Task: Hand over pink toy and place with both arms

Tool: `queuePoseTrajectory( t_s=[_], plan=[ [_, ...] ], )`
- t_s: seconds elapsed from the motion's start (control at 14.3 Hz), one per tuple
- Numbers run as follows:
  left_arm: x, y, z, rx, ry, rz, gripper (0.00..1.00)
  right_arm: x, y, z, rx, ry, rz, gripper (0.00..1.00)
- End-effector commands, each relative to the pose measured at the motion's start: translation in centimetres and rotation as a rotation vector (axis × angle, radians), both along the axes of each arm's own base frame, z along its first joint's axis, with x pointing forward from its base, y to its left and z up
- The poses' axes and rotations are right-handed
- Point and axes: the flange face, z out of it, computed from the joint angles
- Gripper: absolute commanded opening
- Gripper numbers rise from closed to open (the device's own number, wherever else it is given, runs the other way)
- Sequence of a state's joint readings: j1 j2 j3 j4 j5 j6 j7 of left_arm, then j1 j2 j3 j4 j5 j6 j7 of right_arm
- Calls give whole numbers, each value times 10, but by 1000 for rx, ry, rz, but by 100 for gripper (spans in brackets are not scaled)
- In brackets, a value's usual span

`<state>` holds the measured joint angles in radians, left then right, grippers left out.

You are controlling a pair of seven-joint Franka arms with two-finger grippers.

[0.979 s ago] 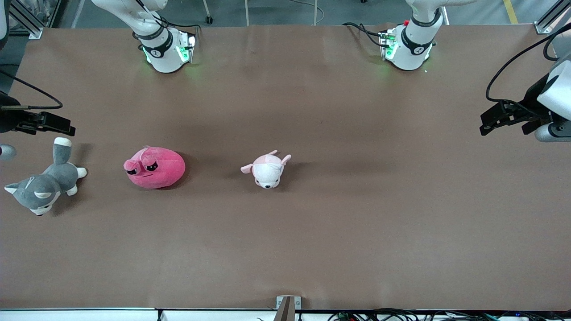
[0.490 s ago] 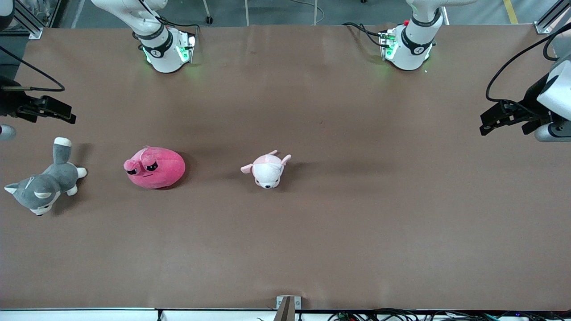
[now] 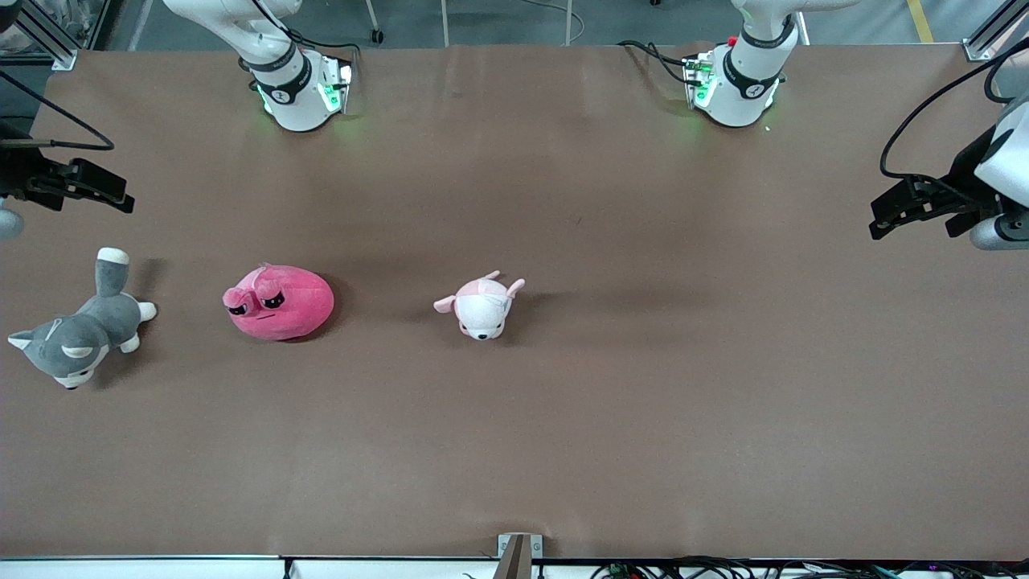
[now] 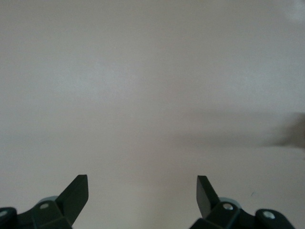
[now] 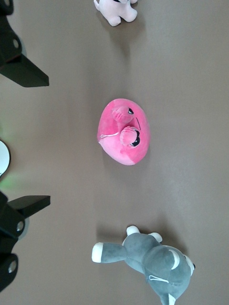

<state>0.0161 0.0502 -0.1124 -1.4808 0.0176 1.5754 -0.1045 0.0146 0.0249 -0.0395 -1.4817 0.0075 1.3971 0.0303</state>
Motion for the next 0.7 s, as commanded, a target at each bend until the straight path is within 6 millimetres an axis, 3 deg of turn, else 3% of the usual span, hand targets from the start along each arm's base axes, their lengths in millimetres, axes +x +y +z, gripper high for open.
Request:
queuePoseTrajectory(
  t_s=[0.0, 0.35, 0.63],
  plan=[
    [-15, 2, 5, 16, -2, -19, 100, -20, -6, 11, 14, -9, -10, 100],
    [-25, 2, 9, 15, -7, -16, 100, -36, -9, 31, 17, -39, -14, 100],
    [-26, 1, 18, 14, 19, -15, 100, -45, -8, 19, 21, -43, -13, 100]
  ],
)
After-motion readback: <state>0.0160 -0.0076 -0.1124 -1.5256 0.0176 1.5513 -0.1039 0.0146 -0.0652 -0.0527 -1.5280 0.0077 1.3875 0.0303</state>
